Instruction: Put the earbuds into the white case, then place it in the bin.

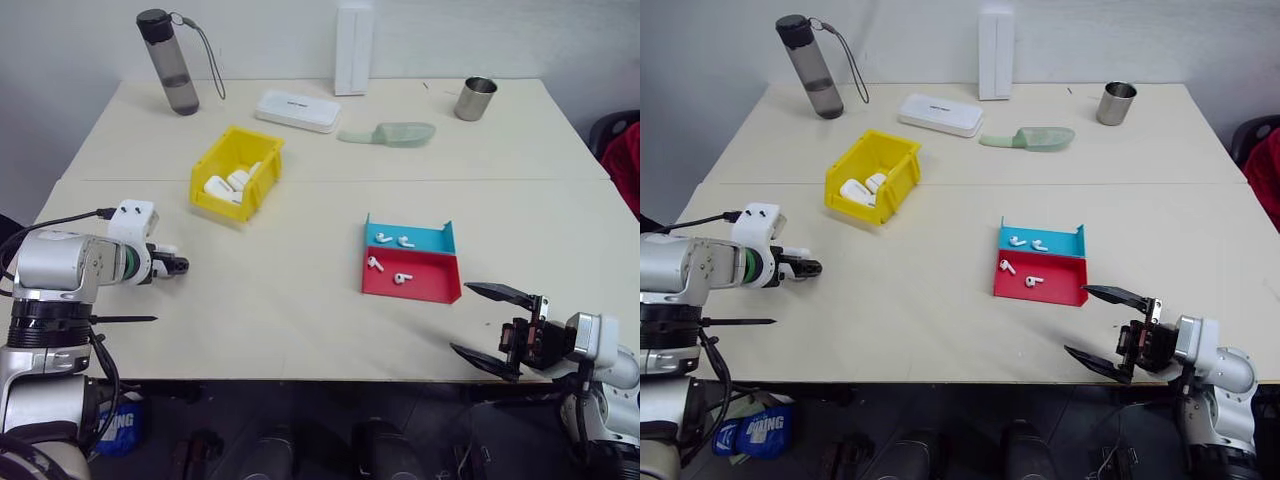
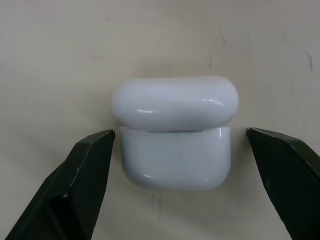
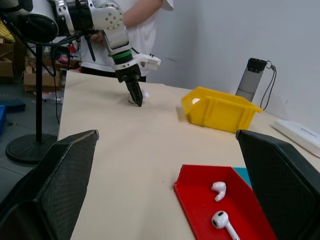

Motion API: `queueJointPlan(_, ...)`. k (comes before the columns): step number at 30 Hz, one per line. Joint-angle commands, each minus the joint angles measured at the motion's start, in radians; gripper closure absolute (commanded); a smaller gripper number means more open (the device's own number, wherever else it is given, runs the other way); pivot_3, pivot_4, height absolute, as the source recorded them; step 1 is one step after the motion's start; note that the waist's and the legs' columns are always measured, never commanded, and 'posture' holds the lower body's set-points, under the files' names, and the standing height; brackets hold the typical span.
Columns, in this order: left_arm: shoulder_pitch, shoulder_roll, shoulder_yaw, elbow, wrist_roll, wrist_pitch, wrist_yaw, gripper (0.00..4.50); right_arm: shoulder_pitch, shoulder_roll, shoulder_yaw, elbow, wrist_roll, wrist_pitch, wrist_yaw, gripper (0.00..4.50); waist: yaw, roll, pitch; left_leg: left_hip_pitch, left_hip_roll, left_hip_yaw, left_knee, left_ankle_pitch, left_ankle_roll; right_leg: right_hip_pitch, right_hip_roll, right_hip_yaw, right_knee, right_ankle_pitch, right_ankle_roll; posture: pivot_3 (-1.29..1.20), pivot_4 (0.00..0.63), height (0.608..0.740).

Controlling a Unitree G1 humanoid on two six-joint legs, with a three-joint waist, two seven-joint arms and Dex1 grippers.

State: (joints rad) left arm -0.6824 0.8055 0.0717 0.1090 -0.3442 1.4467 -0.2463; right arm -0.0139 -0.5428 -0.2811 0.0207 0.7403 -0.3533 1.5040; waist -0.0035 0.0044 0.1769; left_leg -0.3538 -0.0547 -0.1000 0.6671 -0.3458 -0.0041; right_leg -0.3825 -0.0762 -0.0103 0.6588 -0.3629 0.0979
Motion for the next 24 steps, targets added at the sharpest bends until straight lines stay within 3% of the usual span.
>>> queueJointPlan(1,0.044,0.012,-0.015,-0.018,0.020,0.048,-0.010,0.07,0.001,-0.012,0.008,-0.100,-0.014,0.038,-0.061,0.00,0.001,0.000,0.000,0.000,0.000,0.000,0.000,0.000,0.000,0.000,0.000,0.000,0.000,0.000,0.000,0.00,0.150,0.740)
queueJointPlan(11,0.063,-0.013,-0.001,-0.024,0.047,0.031,-0.003,0.07,-0.022,-0.013,0.017,-0.154,-0.041,0.094,-0.123,0.00,0.001,0.001,0.000,0.000,0.000,0.000,0.000,0.000,0.000,0.000,0.000,0.000,0.000,0.000,0.000,0.00,0.150,0.740)
queueJointPlan(18,0.081,-0.029,0.032,-0.051,0.056,0.031,-0.001,1.74,-0.023,-0.014,0.014,-0.151,-0.046,0.101,-0.128,0.00,0.001,0.003,-0.002,0.001,0.000,0.000,0.000,0.000,-0.001,0.000,0.000,0.000,0.001,0.000,0.000,0.00,0.150,0.740)
queueJointPlan(22,0.098,-0.007,0.105,-0.118,0.026,0.008,-0.040,1.74,-0.015,-0.016,0.001,-0.133,-0.046,0.089,-0.115,0.00,-0.002,0.003,-0.002,0.001,0.000,0.000,0.000,0.001,-0.001,0.000,0.001,0.001,0.001,0.000,0.000,0.00,0.150,0.740)
queueJointPlan(24,0.126,0.010,0.166,-0.167,-0.007,-0.083,-0.106,1.74,-0.011,-0.019,-0.009,-0.115,-0.045,0.078,-0.104,0.00,-0.002,0.003,-0.002,0.000,0.000,0.000,-0.001,0.001,-0.001,-0.001,0.001,0.001,0.001,0.000,0.000,0.00,0.150,0.740)
